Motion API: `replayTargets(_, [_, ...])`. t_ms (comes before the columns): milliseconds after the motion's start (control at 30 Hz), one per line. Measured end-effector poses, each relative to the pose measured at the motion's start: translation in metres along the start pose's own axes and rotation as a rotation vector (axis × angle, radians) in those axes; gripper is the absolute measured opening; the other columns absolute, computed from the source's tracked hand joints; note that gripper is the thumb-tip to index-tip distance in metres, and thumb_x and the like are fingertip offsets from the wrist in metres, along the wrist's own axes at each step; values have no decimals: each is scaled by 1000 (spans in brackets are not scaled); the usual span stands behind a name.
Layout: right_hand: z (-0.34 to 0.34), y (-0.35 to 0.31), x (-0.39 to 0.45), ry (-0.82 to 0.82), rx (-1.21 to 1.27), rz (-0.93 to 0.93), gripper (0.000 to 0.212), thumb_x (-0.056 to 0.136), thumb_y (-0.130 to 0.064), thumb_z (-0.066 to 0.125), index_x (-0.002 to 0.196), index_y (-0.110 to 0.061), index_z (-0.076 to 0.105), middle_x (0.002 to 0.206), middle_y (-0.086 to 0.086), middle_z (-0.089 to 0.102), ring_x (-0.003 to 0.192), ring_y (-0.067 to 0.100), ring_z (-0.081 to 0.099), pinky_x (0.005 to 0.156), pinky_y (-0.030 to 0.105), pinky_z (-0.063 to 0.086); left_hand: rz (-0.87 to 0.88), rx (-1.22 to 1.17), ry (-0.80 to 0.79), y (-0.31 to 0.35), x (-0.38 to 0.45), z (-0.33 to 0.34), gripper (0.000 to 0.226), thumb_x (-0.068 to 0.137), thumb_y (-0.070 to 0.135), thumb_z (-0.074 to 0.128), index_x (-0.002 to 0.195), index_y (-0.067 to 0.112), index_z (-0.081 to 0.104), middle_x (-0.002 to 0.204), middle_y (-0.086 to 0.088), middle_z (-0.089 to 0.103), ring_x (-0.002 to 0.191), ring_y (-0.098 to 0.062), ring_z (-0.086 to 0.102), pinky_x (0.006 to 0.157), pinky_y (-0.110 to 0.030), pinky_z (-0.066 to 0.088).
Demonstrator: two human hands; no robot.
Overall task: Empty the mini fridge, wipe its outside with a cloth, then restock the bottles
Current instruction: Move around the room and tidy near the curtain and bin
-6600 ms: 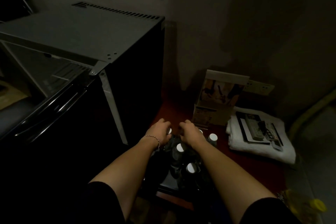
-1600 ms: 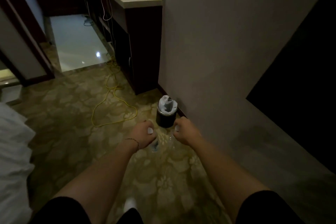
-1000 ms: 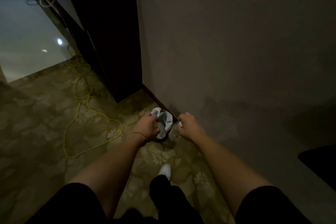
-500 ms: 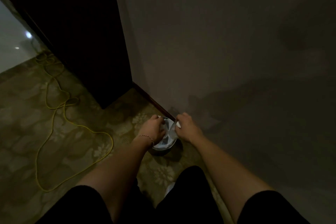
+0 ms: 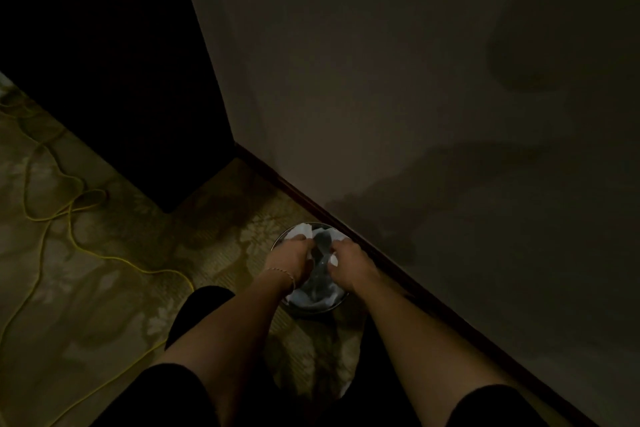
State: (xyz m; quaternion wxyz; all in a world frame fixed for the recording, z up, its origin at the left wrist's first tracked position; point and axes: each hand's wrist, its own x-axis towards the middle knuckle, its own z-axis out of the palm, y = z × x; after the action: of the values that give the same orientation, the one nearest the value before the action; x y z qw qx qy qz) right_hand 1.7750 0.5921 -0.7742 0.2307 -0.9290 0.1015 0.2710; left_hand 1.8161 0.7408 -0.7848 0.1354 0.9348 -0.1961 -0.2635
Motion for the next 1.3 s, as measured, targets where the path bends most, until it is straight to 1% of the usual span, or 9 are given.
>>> replayTargets(133, [-16,-2,-14,-2,10,21,41,96,-23,62,135,-16,52,140,8,46,120,25,55,86,28,43,0,-84,3,12,-15,-16,42,96,30,57,137,22,51,133,-2,54,114,-22,58,95,-36,49])
replayTargets(233, [-41,-11,-40,19,22,27,44,95,-25,62,137,-16,51,141,8,44,117,24,56,91,31,47,-20,-124,17,22,-38,-45,37,93,31,61,129,23,56,128,0,57,106,-20,60,87,-33,51])
replayTargets(500, [-173,-66,-161,51,68,-5,39,93,-33,63,127,-16,56,129,5,47,109,24,56,91,39,52,-56,-89,-9,87,-136,-197,39,93,43,58,125,21,58,122,-3,57,104,-20,58,84,-33,51])
replayTargets(667, [-273,-84,-243,109,50,10,40,92,-38,64,124,-16,56,129,6,45,114,28,54,95,45,51,-12,-68,5,154,-191,-295,43,92,50,57,128,25,57,128,-1,52,104,-16,56,87,-34,53])
replayTargets(833, [-335,-73,-319,211,2,57,42,93,-40,61,126,-14,54,131,7,43,119,31,52,99,44,48,98,-3,6,225,-223,-350,55,88,60,54,128,23,59,129,-2,53,109,-18,55,96,-38,51])
replayTargets(933, [-354,-62,-370,261,-8,132,46,94,-44,59,130,-16,52,135,7,43,120,30,52,98,44,49,231,56,24,266,-245,-356,60,88,64,52,130,22,57,134,-4,53,122,-24,52,102,-40,47])
replayTargets(1033, [-366,-48,-434,400,23,207,46,93,-44,60,128,-16,54,128,6,46,116,28,54,94,42,51,385,93,21,310,-270,-356,60,90,64,51,131,21,56,134,-5,53,122,-26,51,101,-39,46])
replayTargets(1167, [-352,-23,-534,559,97,382,43,93,-42,60,126,-15,55,126,7,46,116,27,52,94,40,49,588,114,4,368,-316,-340,59,90,64,49,130,21,57,134,-3,54,121,-25,53,100,-39,47])
replayTargets(1300, [-304,6,-641,607,192,593,45,93,-43,61,127,-13,56,127,8,49,115,28,54,95,42,50,771,155,-66,421,-385,-305,62,89,67,47,131,22,57,136,-3,53,124,-24,50,102,-39,46])
